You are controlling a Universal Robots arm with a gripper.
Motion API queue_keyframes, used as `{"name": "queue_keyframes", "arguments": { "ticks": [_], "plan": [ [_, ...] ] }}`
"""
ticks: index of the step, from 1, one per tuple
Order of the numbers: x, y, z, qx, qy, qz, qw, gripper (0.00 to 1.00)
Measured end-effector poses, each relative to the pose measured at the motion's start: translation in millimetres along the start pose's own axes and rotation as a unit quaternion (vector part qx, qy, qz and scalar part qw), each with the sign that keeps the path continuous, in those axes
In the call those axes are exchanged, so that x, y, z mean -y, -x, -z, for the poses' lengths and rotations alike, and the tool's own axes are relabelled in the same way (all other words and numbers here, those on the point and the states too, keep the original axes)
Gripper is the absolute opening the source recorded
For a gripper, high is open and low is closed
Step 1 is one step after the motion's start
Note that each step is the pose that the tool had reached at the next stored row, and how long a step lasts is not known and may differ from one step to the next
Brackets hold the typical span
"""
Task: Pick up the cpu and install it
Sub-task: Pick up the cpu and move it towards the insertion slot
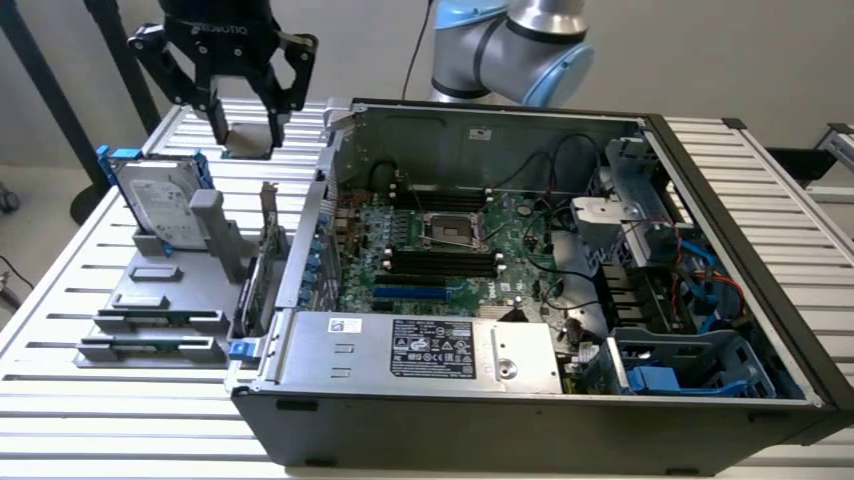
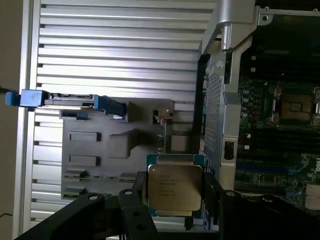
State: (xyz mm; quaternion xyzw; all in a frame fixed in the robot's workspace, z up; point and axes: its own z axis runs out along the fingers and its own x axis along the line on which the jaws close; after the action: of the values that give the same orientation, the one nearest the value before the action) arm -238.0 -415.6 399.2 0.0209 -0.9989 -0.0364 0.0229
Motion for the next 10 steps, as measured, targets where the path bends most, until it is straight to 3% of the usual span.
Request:
{"name": "queue_keyframes", "arguments": {
  "ticks": [10],
  "plan": [
    [1.1,45.3,2.1,0.0,0.0022,0.0,1.0,0.55]
  ]
}}
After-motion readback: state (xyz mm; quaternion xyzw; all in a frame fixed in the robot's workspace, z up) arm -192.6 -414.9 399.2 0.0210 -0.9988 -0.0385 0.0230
